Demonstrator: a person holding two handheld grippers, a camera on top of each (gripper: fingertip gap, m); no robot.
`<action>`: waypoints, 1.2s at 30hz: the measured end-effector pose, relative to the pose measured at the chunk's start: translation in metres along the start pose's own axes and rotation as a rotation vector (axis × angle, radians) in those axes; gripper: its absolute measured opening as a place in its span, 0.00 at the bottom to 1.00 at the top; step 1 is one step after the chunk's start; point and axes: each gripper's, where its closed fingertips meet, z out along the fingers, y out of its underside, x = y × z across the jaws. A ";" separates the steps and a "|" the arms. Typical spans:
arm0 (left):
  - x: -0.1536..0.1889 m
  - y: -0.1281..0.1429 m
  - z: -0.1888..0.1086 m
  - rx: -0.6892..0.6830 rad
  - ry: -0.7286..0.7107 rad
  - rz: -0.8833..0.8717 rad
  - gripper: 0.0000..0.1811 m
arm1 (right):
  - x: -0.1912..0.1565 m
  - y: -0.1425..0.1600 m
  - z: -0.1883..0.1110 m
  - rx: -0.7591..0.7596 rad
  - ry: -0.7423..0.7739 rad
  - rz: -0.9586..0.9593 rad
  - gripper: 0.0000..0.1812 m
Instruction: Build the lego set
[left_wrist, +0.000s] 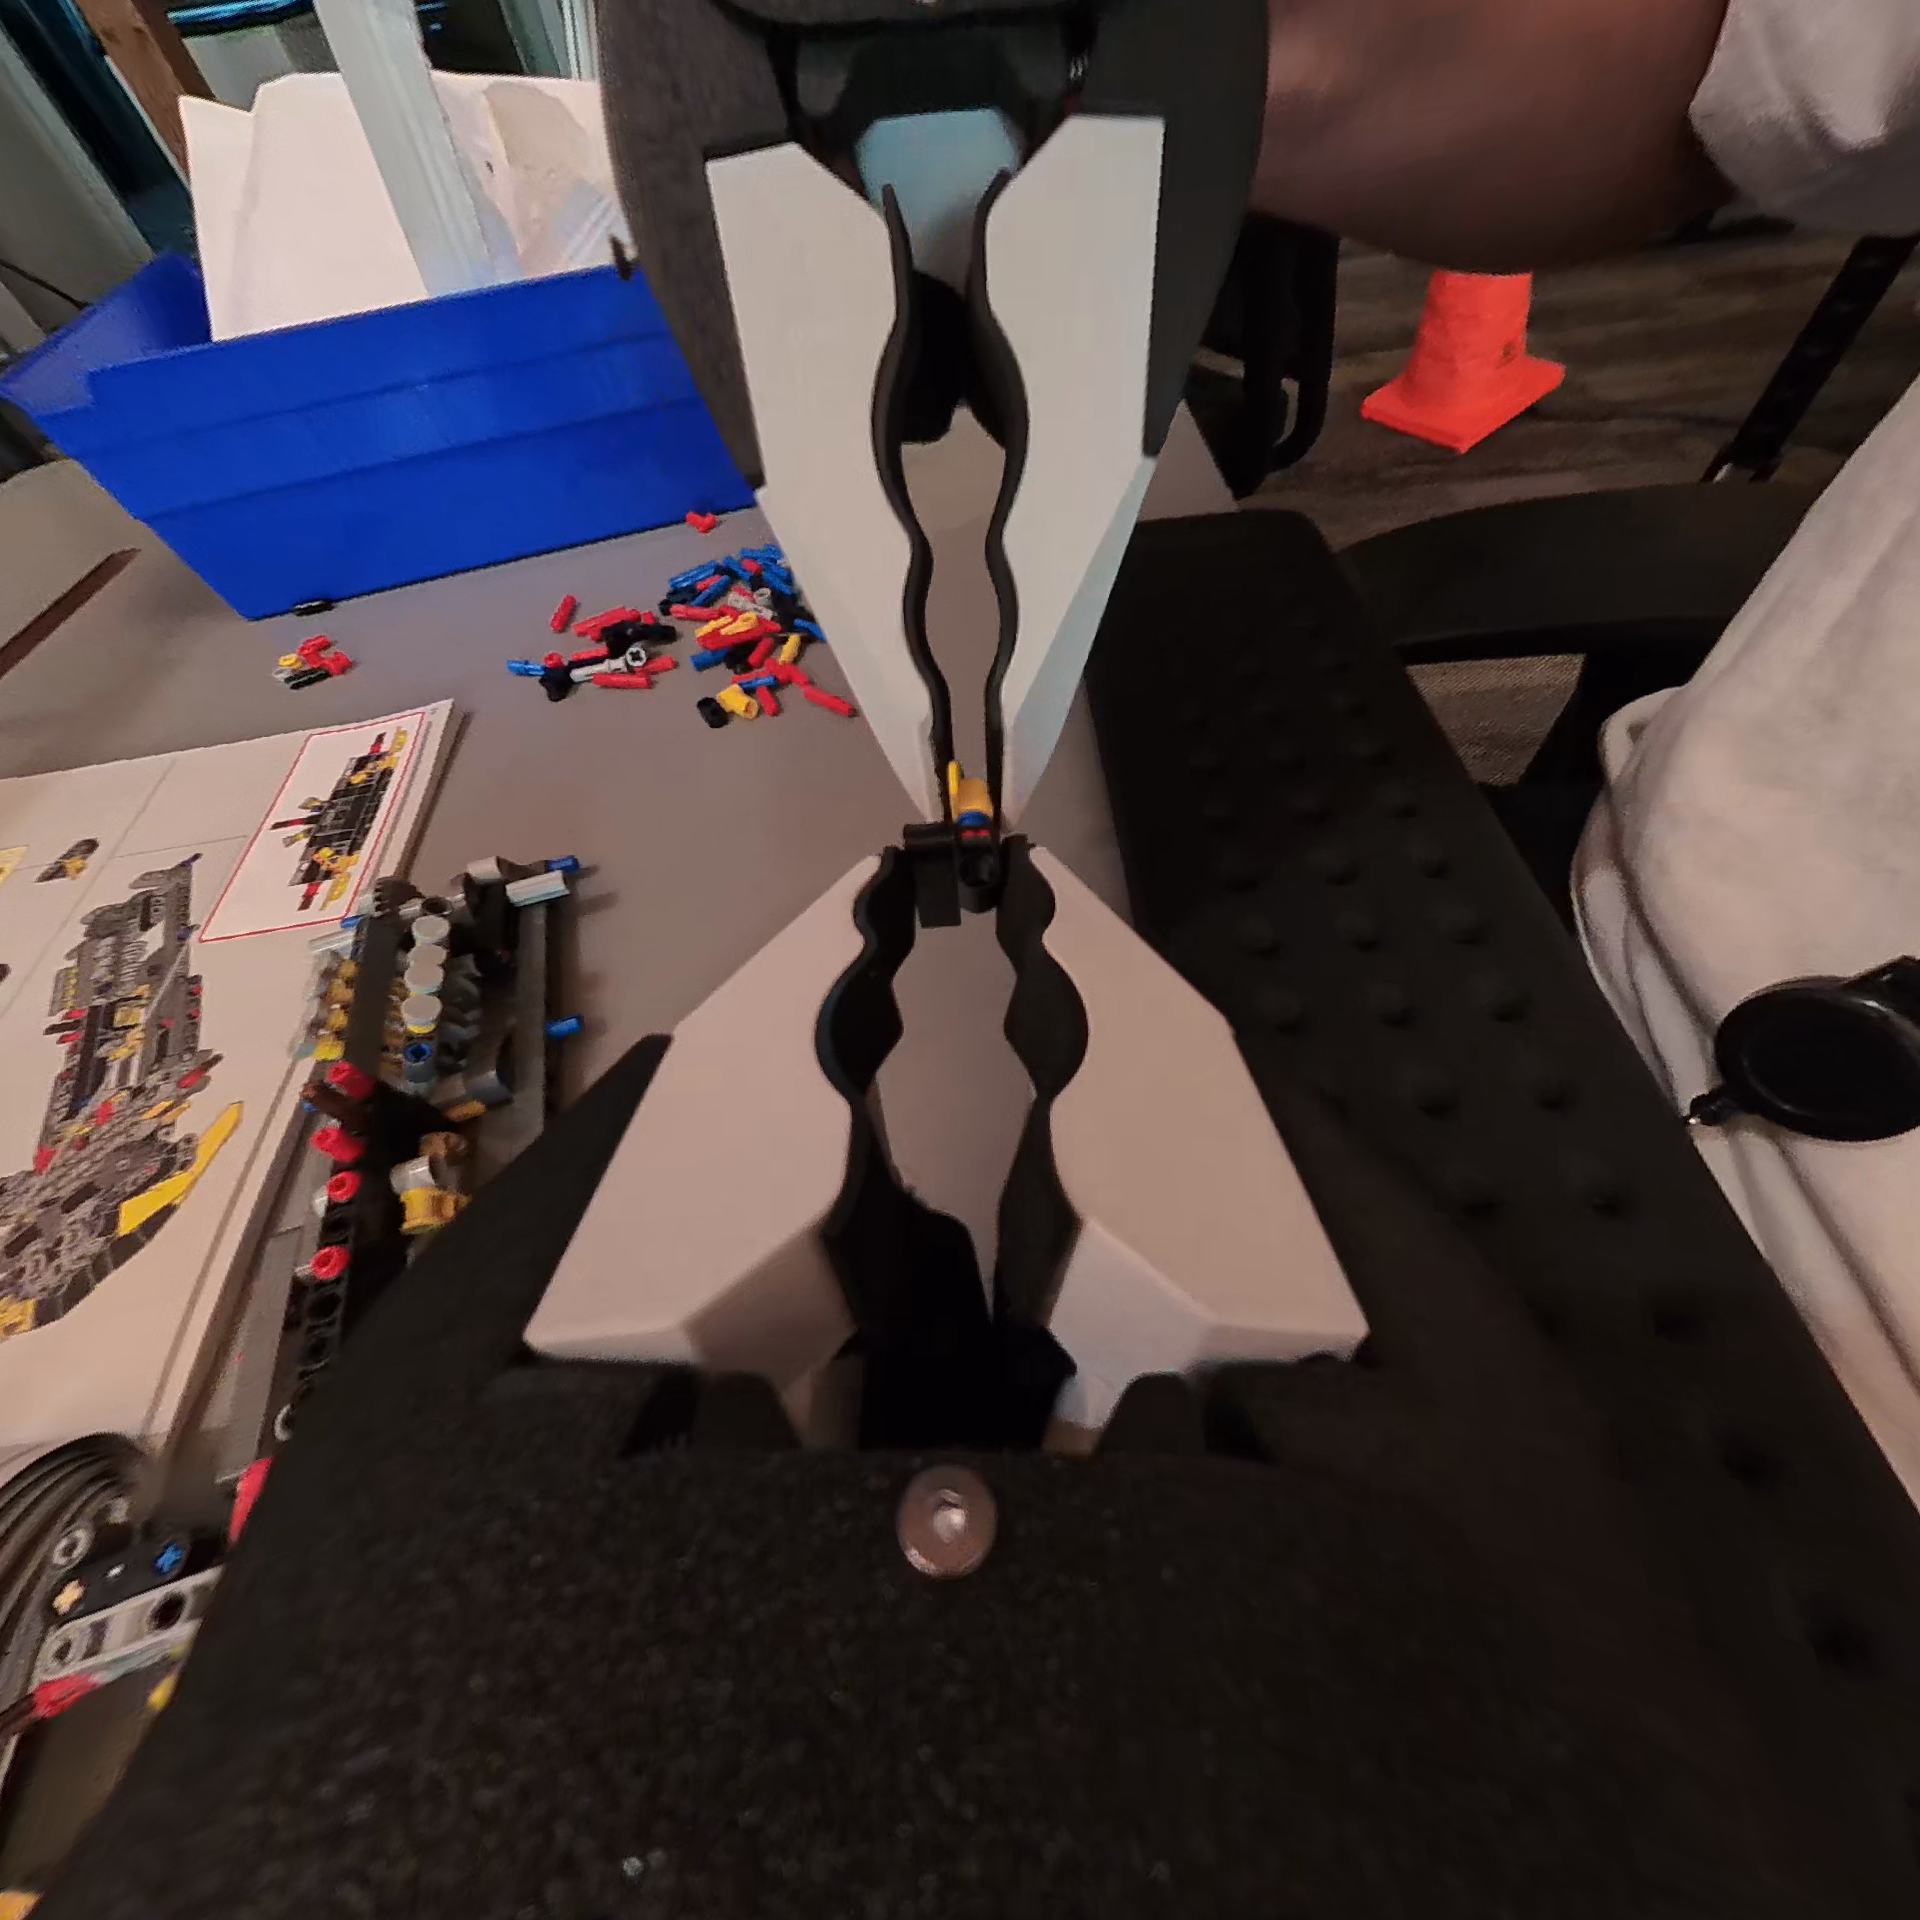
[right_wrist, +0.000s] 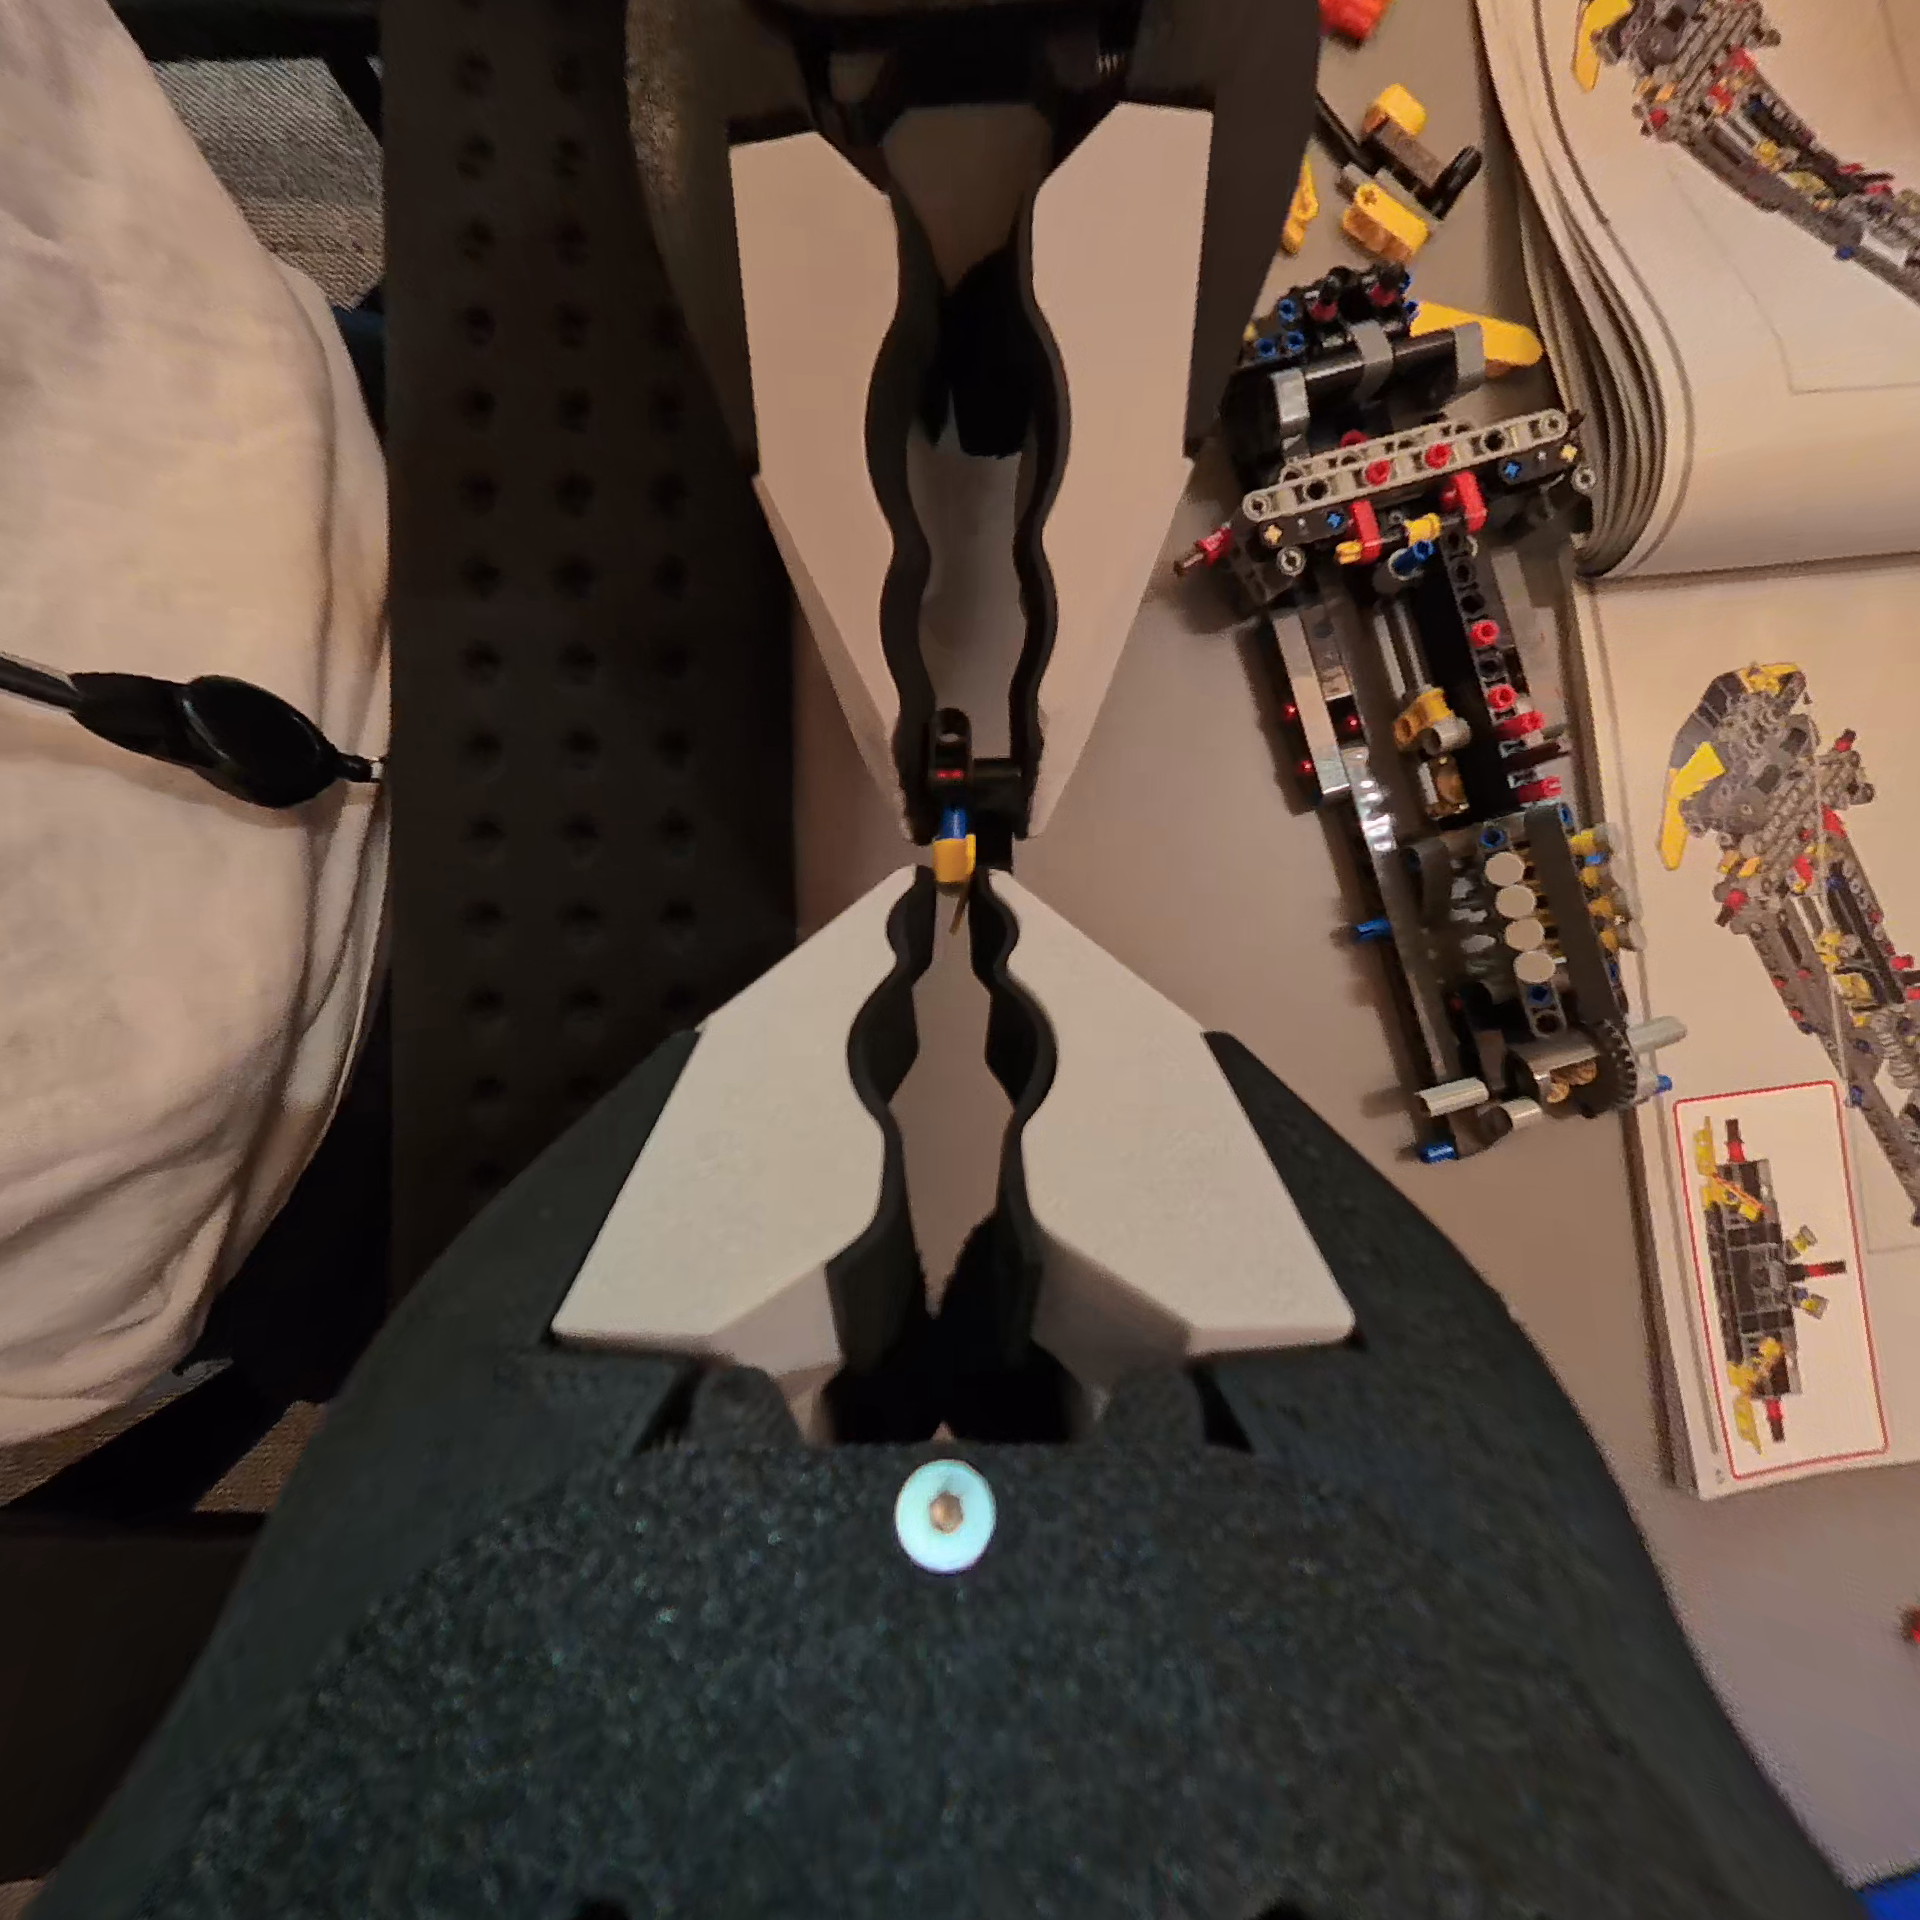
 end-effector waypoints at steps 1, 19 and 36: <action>0.001 0.000 0.000 0.003 0.006 0.000 0.08 | 0.000 0.000 0.000 0.008 -0.001 -0.008 0.03; 0.004 -0.001 0.004 -0.009 0.004 0.007 0.08 | -0.004 0.002 0.003 0.006 0.029 0.004 0.03; -0.046 -0.040 -0.036 0.373 0.117 -0.665 0.08 | 0.027 -0.010 -0.035 0.576 0.309 0.434 0.16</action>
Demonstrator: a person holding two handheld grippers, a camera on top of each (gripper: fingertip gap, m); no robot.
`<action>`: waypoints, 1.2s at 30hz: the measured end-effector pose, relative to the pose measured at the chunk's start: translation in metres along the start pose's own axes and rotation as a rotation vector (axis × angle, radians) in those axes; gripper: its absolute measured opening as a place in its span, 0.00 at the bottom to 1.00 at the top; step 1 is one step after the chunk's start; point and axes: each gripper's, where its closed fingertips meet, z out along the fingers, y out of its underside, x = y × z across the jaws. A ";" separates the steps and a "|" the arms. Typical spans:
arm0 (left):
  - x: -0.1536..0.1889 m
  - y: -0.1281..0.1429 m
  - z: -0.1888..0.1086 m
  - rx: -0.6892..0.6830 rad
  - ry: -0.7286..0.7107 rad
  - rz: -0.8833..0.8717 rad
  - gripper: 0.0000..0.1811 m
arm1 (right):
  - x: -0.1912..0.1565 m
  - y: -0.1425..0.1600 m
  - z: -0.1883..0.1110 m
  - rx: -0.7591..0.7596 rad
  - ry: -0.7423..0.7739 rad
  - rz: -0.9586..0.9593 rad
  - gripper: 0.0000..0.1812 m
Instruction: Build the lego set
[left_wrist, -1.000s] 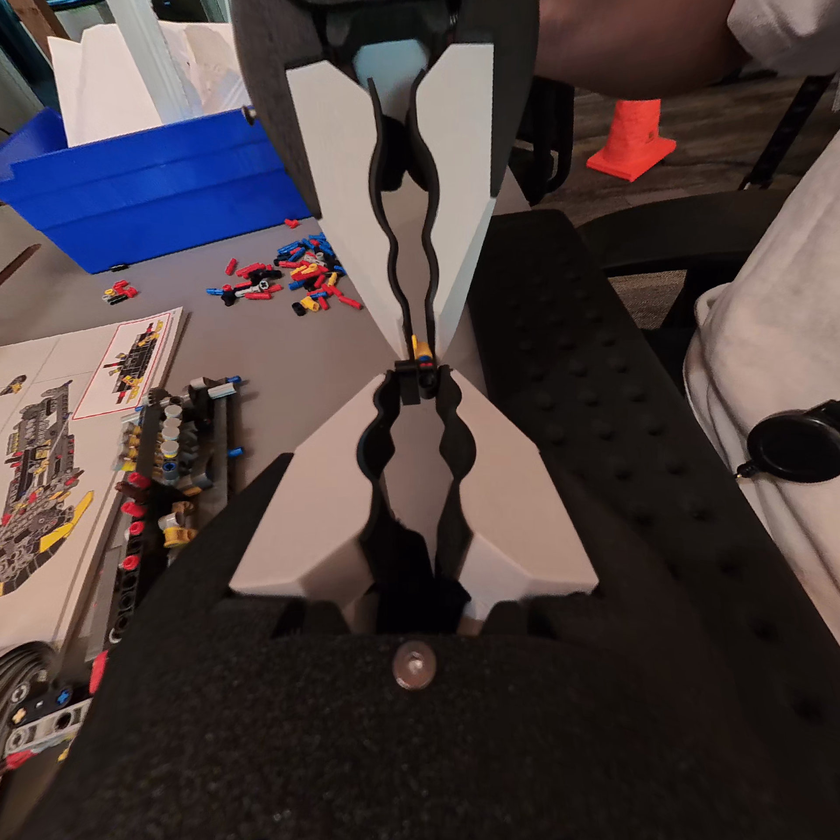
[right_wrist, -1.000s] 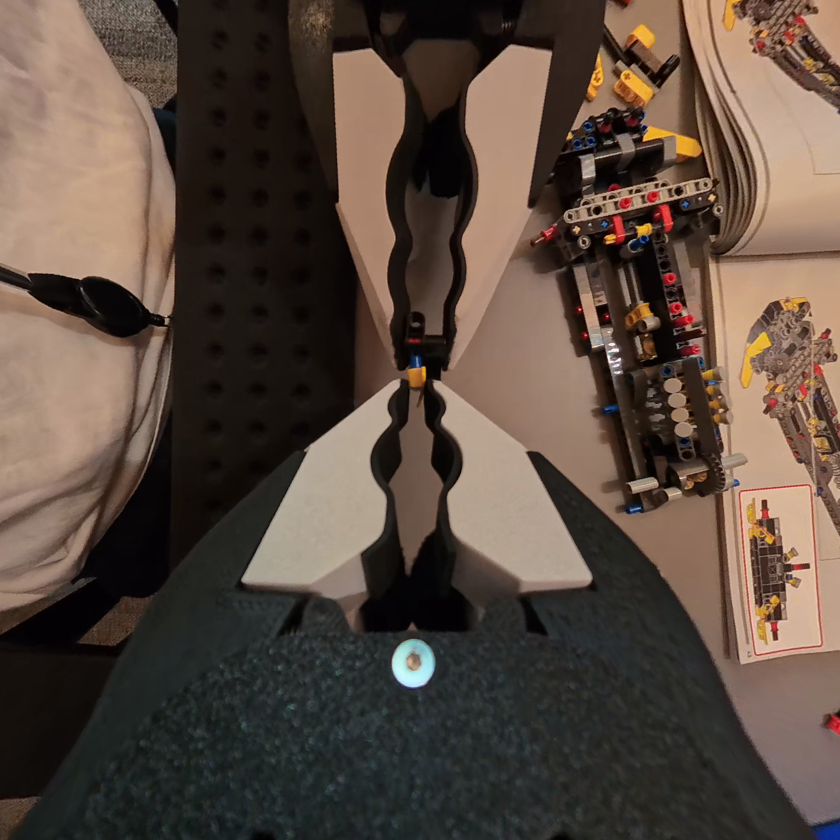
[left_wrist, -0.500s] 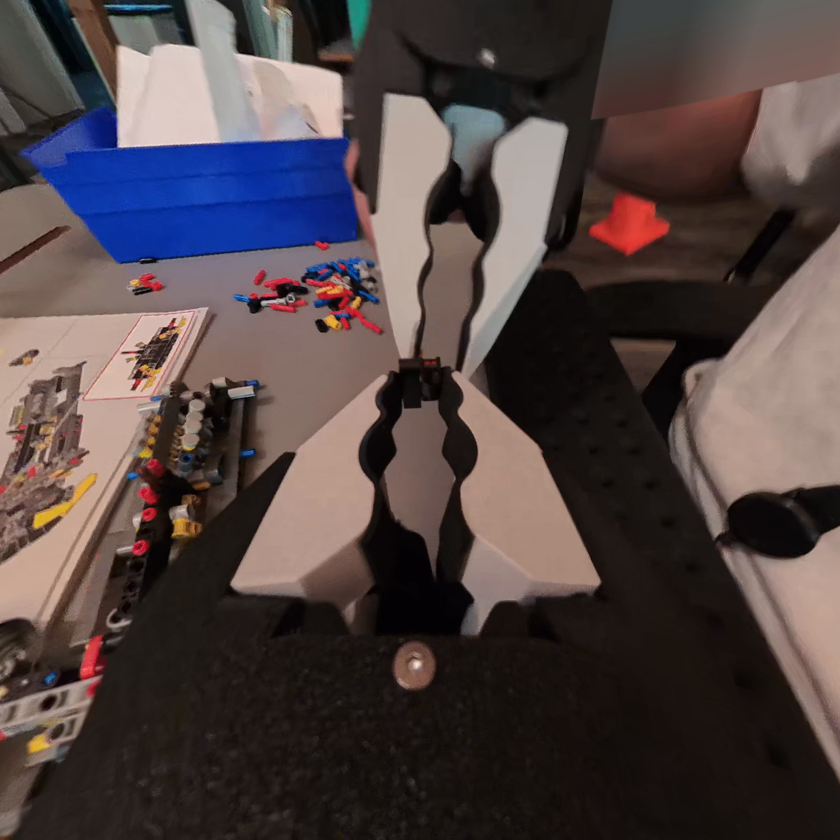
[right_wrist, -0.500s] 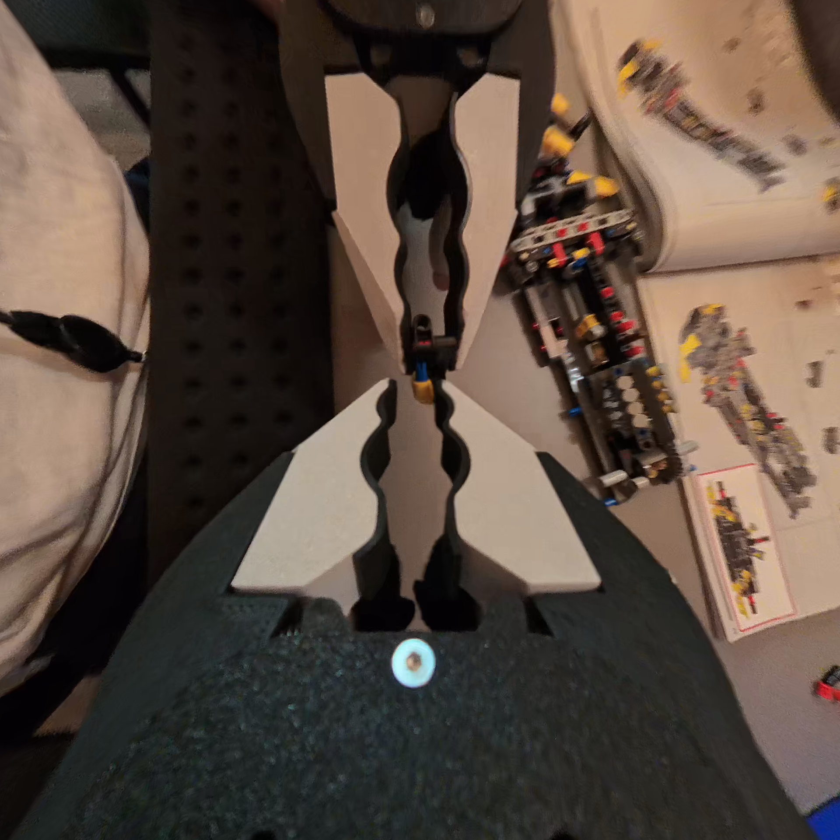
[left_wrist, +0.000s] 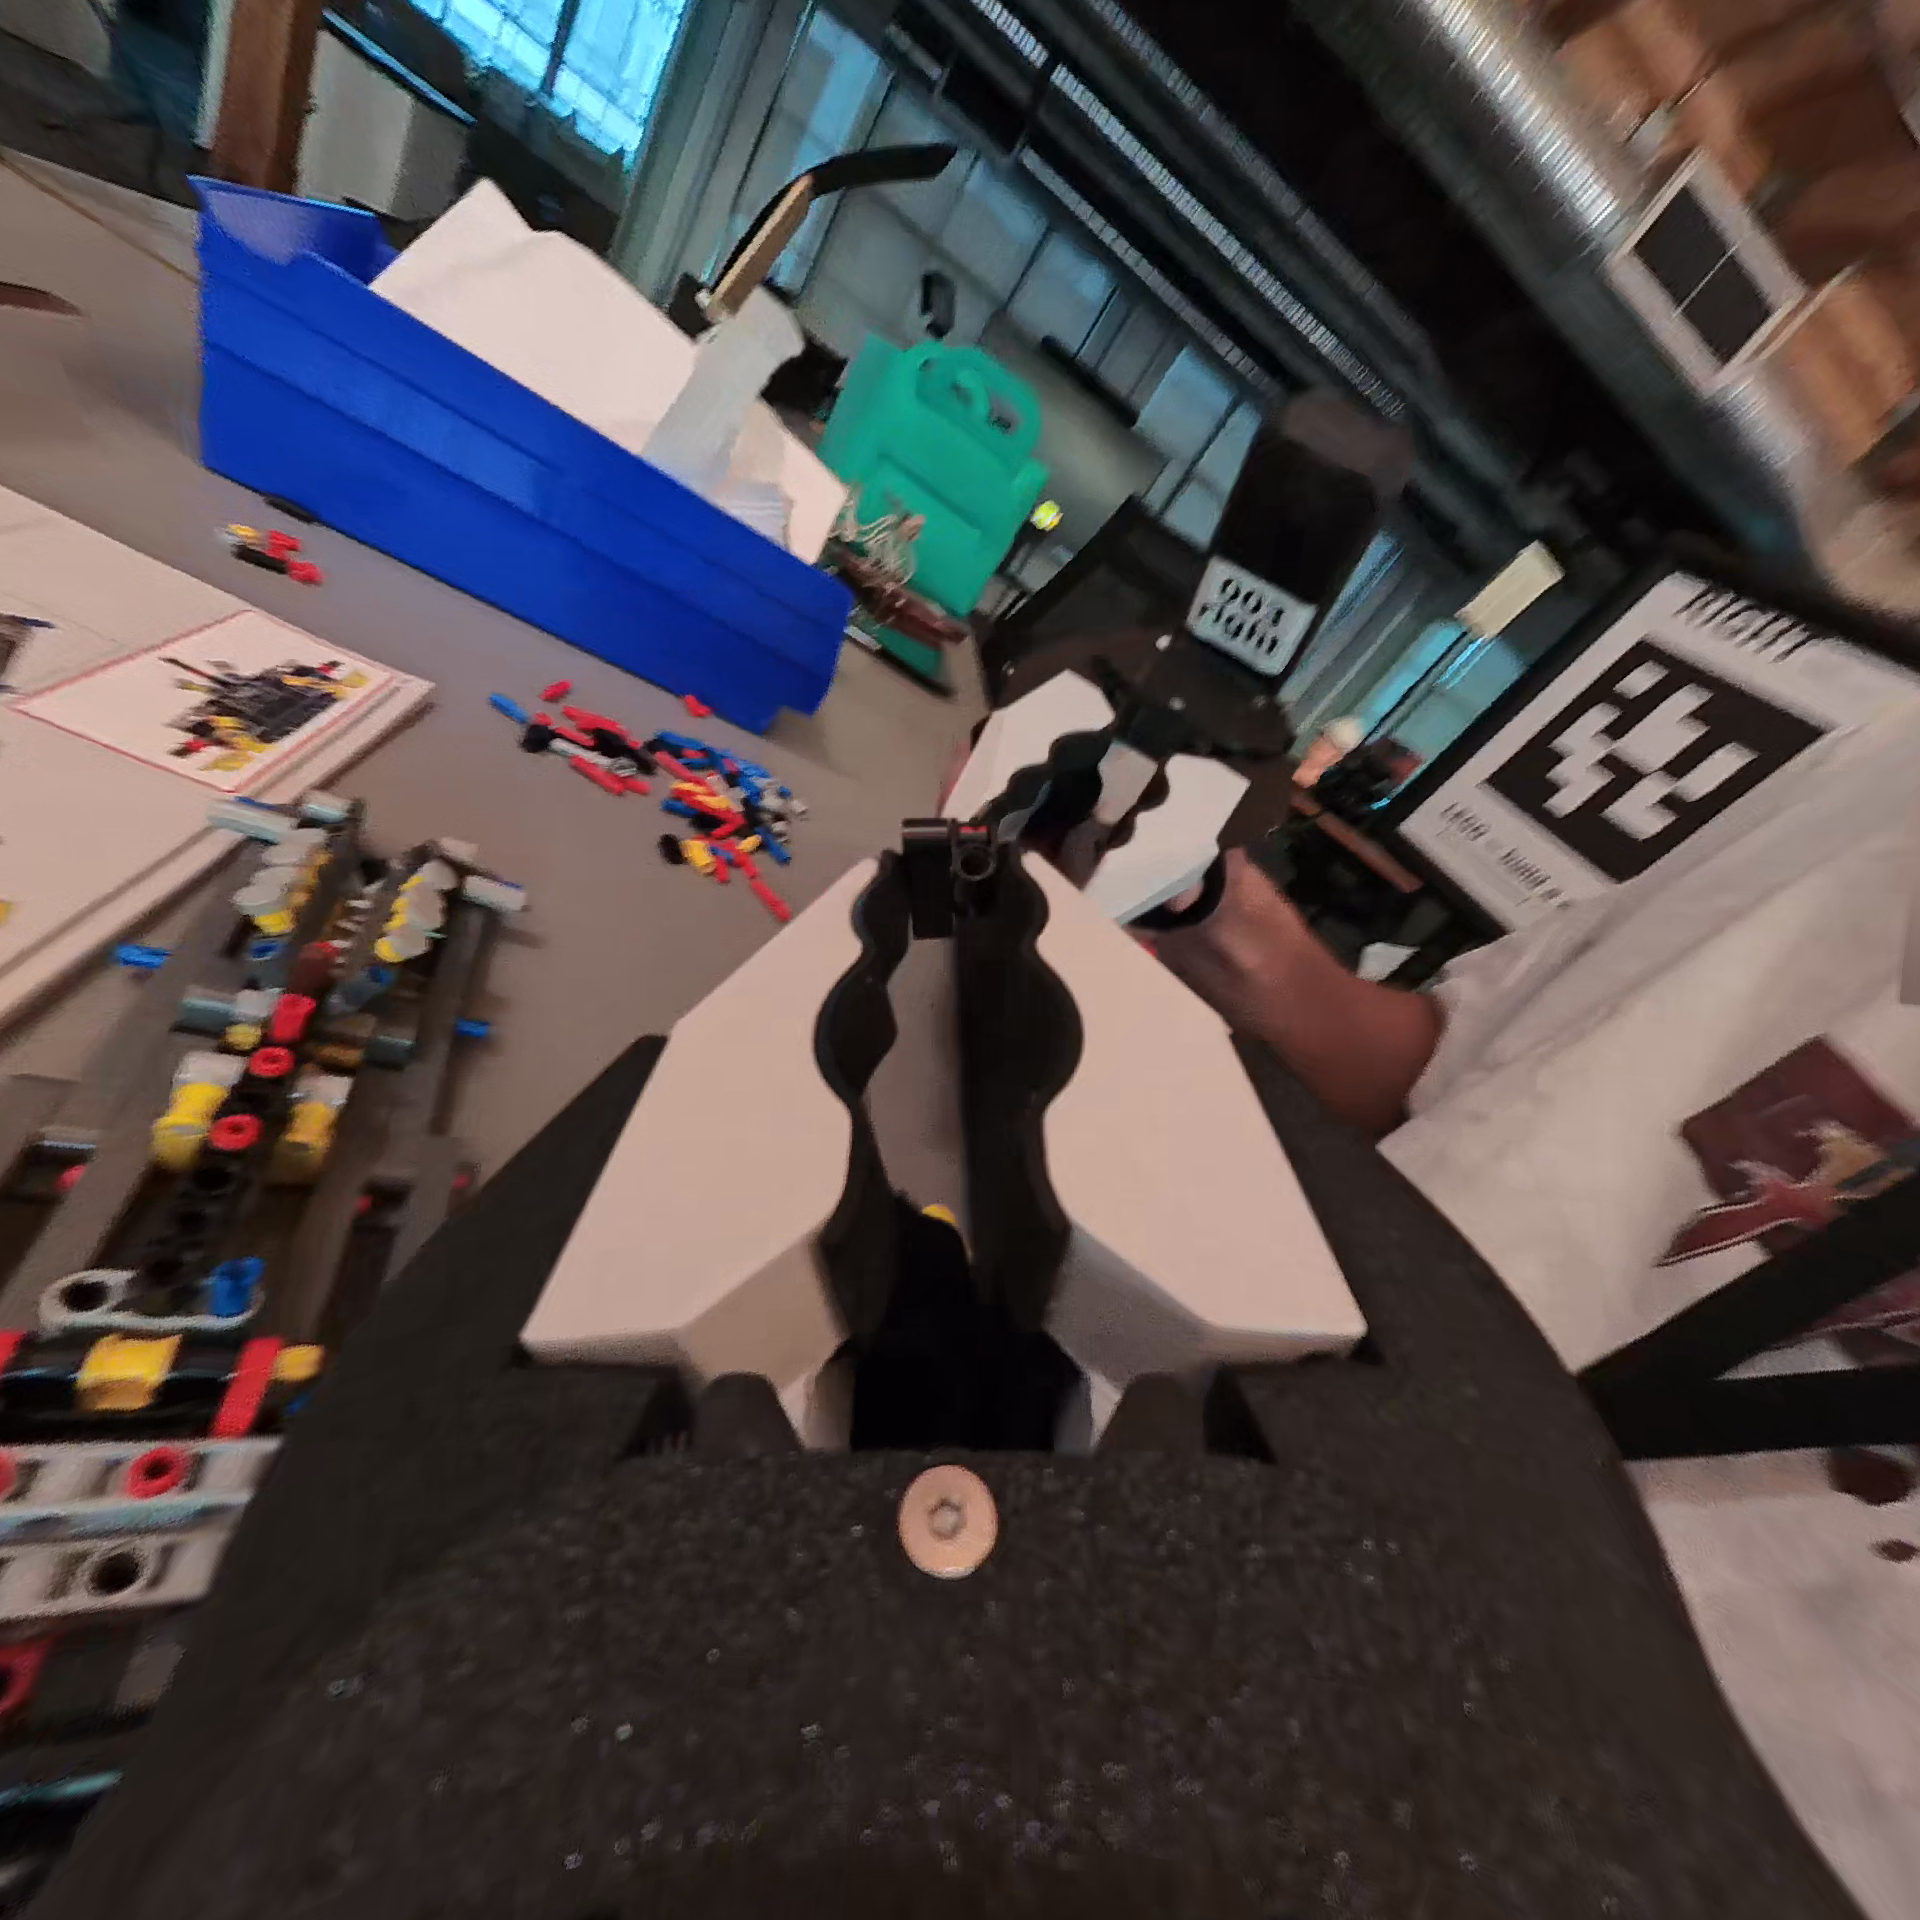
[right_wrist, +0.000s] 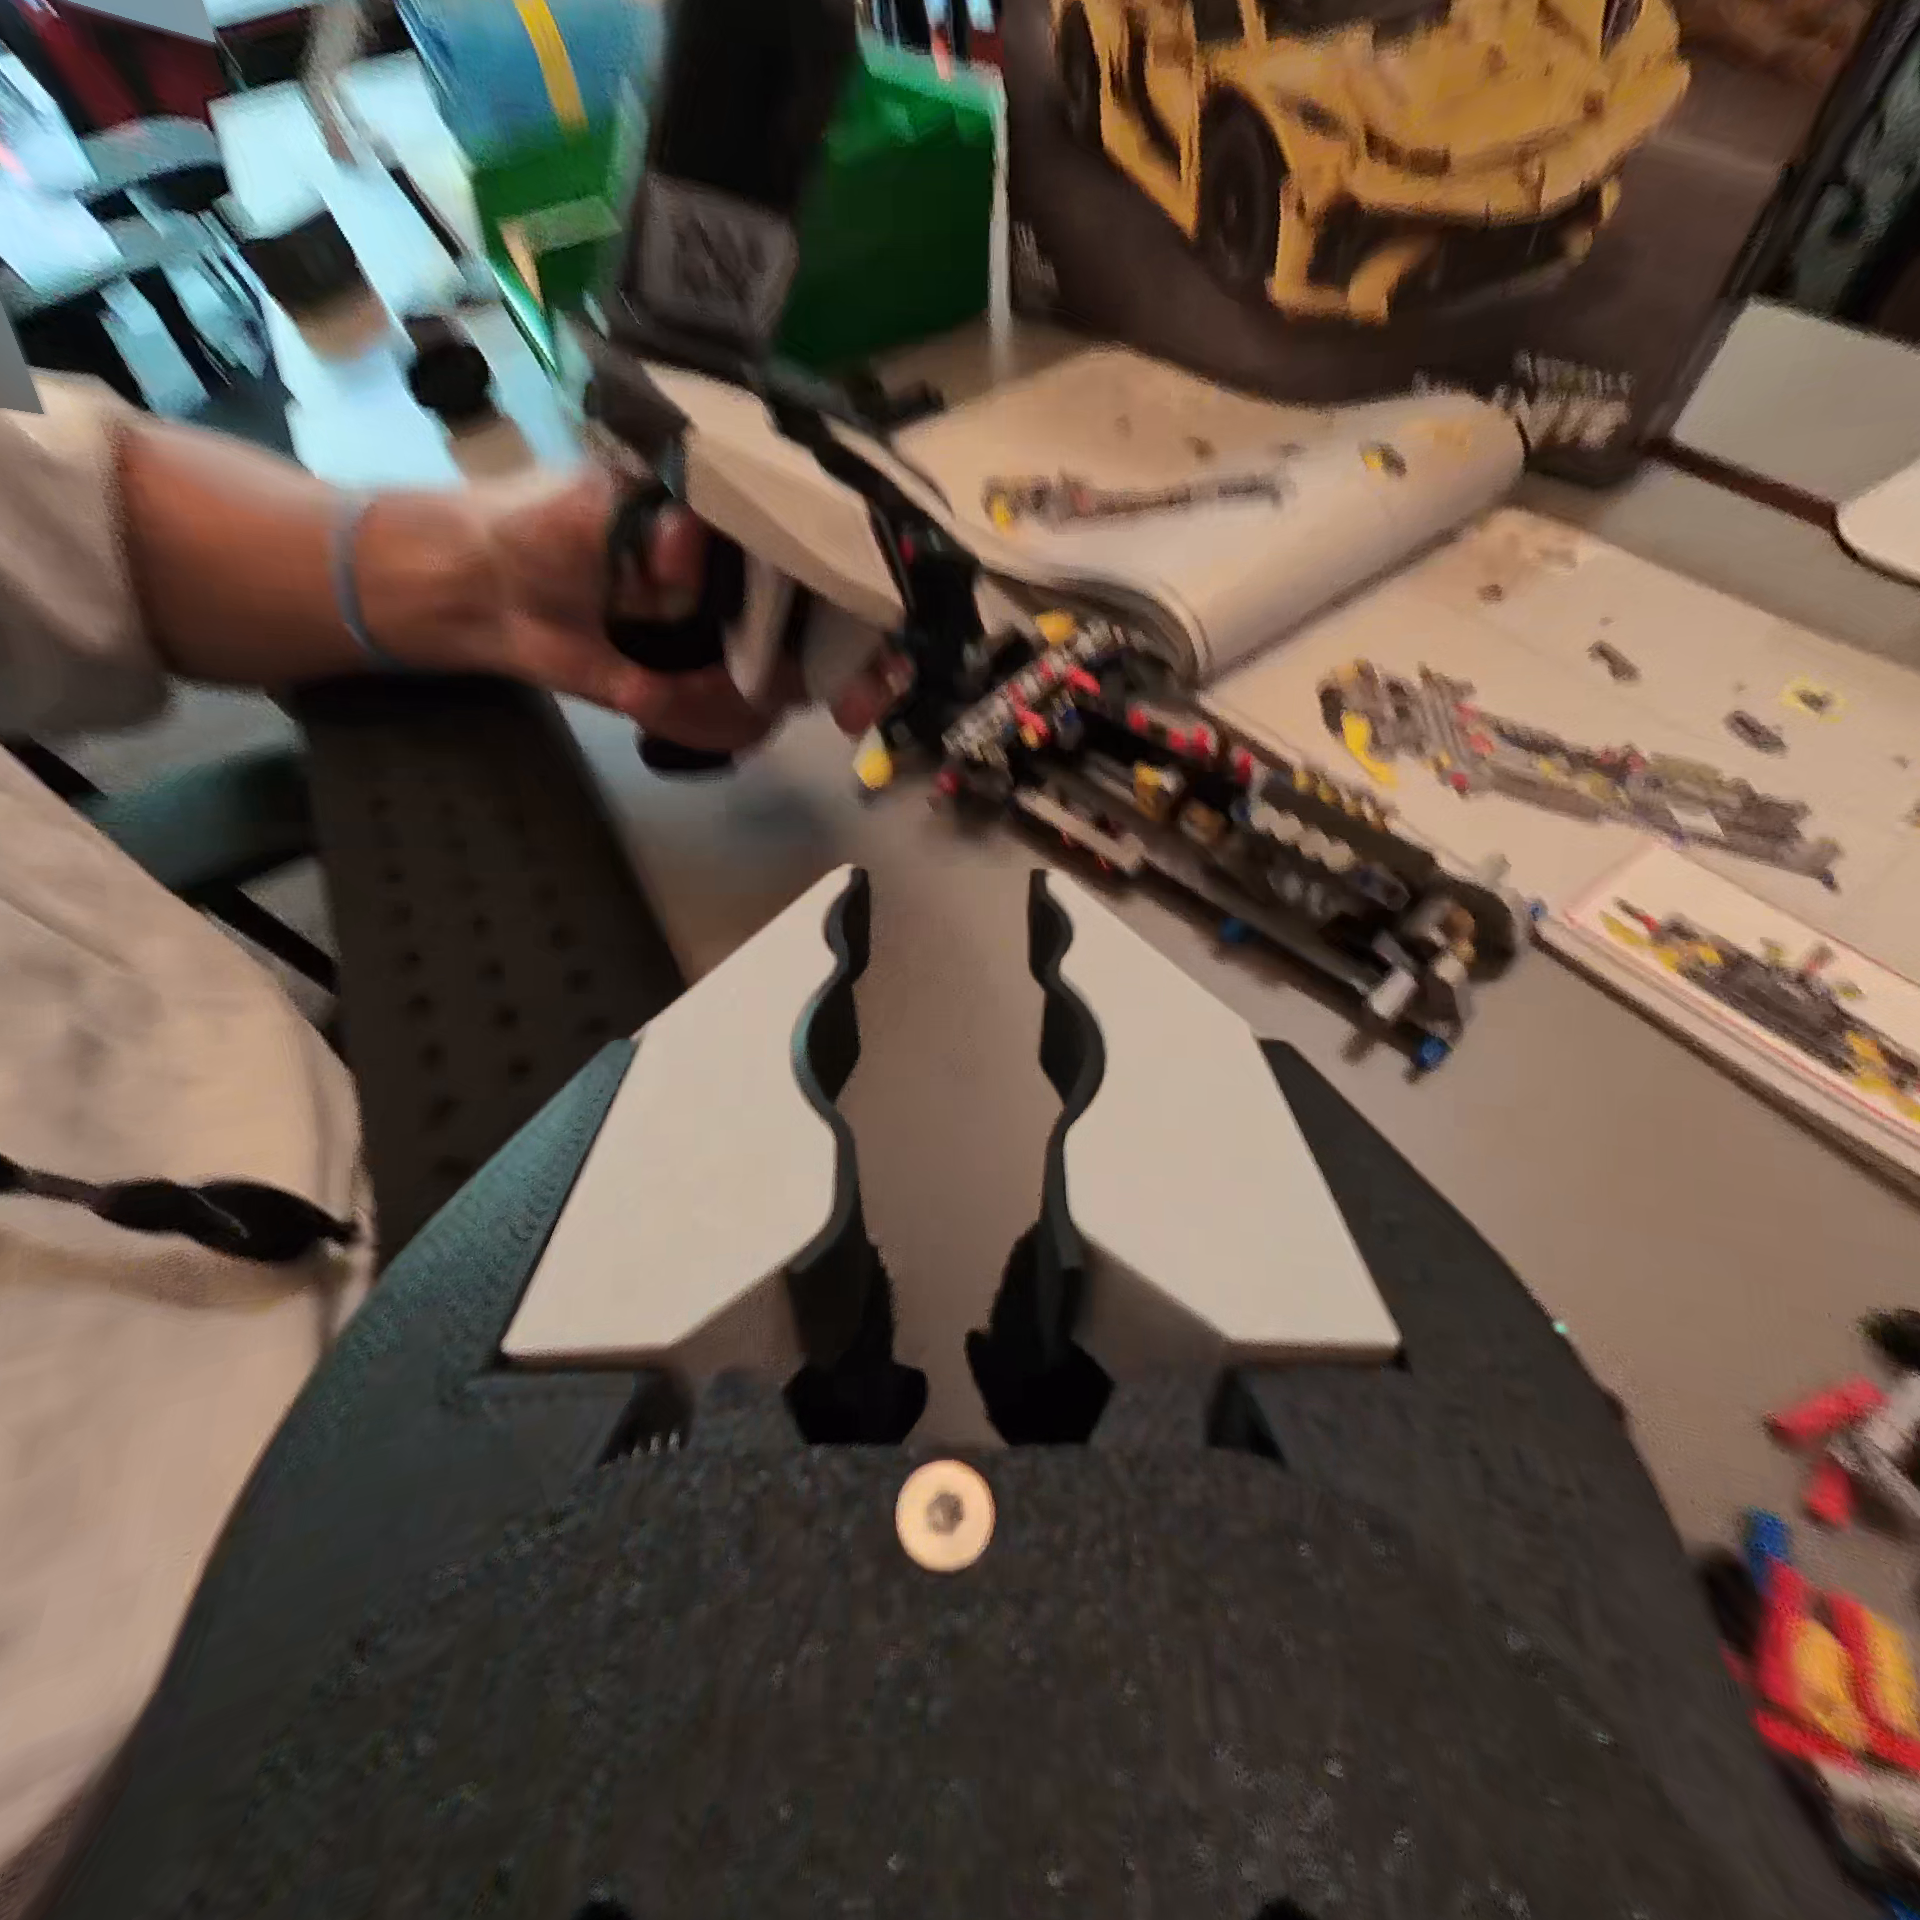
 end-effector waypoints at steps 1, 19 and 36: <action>0.003 -0.002 0.000 0.019 0.033 -0.035 0.08 | -0.008 -0.012 0.001 0.067 -0.025 0.004 0.18; 0.005 -0.007 -0.001 0.115 0.213 -0.465 0.09 | 0.000 -0.040 0.036 0.109 0.412 -0.430 0.05; 0.002 -0.002 0.000 0.050 0.112 -0.287 0.08 | -0.005 -0.036 0.035 0.130 0.384 -0.514 0.05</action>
